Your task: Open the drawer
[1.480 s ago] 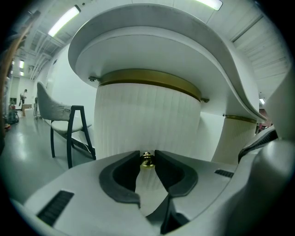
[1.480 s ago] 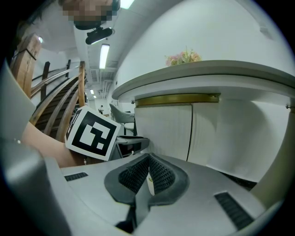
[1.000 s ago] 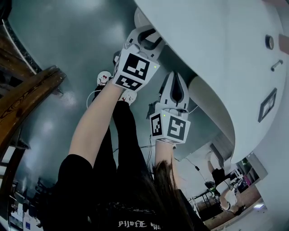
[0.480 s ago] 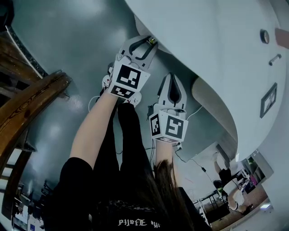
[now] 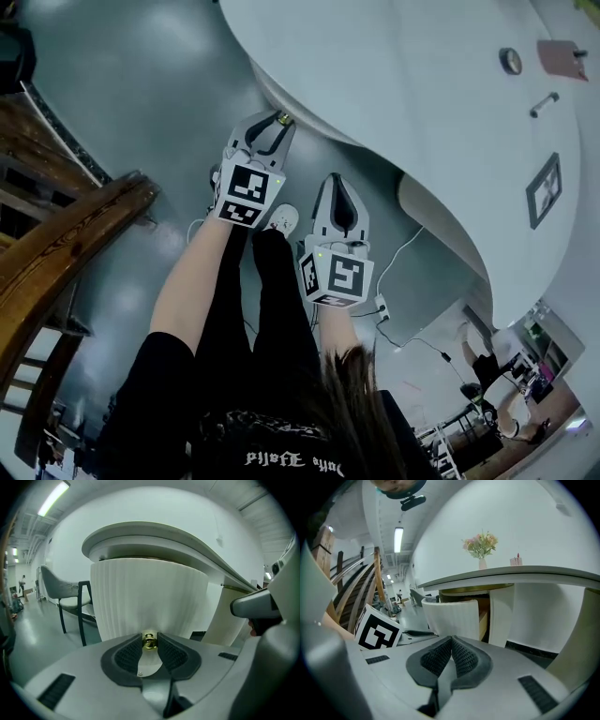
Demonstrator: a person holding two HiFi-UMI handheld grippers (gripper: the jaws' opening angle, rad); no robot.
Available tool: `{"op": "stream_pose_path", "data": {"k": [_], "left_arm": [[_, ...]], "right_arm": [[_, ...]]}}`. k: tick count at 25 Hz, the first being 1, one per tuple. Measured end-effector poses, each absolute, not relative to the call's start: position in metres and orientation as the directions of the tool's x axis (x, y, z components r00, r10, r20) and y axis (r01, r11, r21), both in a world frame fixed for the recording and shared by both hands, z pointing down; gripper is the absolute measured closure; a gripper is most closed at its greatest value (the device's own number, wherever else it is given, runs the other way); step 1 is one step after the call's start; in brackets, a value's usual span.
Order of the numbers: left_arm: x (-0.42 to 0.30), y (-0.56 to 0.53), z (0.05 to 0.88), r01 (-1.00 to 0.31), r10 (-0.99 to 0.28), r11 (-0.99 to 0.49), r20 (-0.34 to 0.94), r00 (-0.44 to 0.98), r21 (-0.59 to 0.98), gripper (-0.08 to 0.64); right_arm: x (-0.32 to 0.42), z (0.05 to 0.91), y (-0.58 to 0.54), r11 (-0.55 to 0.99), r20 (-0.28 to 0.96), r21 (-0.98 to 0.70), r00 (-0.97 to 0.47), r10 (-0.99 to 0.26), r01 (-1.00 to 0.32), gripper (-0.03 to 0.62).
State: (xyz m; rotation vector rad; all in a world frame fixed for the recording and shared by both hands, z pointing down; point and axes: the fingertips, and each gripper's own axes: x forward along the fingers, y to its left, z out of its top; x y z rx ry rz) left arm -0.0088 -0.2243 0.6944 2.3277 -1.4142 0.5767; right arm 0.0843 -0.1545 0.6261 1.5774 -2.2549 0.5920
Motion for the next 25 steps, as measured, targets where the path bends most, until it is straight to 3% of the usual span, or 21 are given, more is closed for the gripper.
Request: {"op": "stream_pose_path", "data": {"k": [16,25], "left_arm": [[-0.016,-0.205,0.690,-0.895,-0.716,-0.441,0.578,0.392,0.061,0.446],[-0.027,-0.174,0.691,-0.897,-0.673,-0.437,0.635,0.380,0.073,0.446]], "right_arm": [[0.083,0.613,-0.141,0.297,0.511,-0.167,-0.340,-0.789,-0.940,0.568],[0.070,0.592,-0.126,0.372,0.517,-0.153,-0.395,-0.759,-0.915,0.568]]}}
